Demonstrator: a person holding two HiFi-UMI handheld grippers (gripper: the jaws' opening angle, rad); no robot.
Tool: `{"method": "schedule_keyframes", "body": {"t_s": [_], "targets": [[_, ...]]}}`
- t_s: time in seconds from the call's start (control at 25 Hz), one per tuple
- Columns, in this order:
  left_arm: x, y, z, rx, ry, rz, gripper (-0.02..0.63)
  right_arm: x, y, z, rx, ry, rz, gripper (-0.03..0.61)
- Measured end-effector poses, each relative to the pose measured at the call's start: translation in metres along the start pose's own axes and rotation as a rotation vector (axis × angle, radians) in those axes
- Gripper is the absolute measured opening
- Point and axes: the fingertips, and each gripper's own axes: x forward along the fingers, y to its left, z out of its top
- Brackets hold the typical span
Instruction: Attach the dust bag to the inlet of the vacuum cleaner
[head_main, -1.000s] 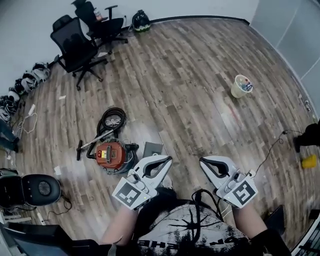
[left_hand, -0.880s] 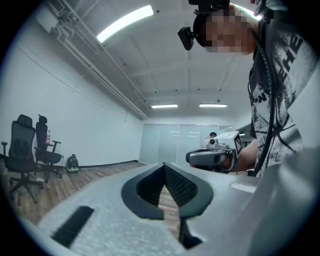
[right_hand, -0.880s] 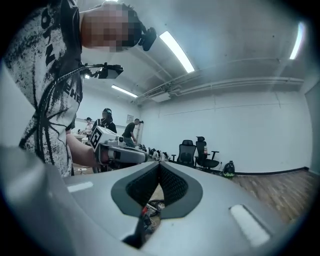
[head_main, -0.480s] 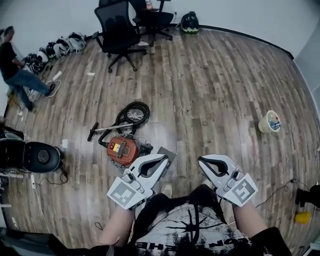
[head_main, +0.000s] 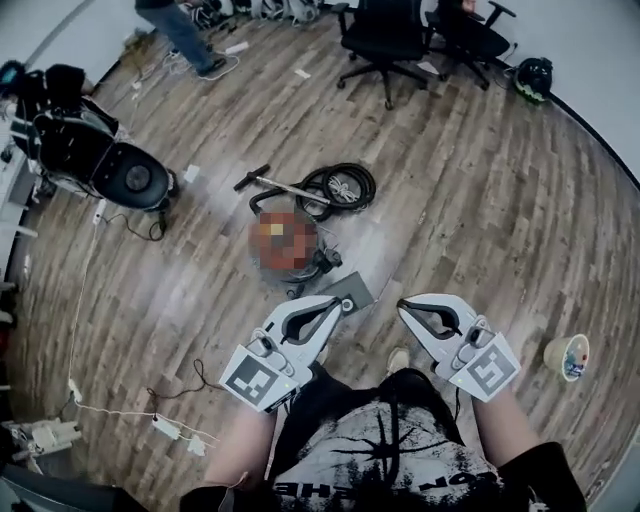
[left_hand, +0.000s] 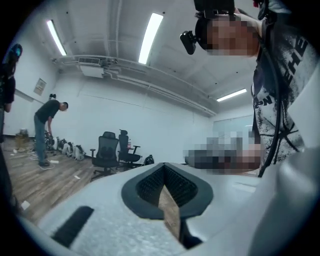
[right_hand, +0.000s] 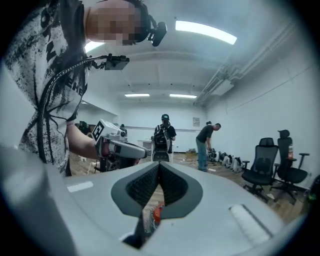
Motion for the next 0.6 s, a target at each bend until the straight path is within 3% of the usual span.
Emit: {"method": "schedule_keyframes", "body": {"t_s": [0.32,0.6], "targets": [[-0.018,0.003,-0.021,-0.059,-0.071,0.277,-0.003,0.024,0.007,-0.056,0.013,0.091,0.281,0.003],[-0.031,0.065,-0.087,-0.103,-0.017,0.339,-0.003,0.078,-0.004,-0.15,-0.035,0.197,0.361,0.003]]}}
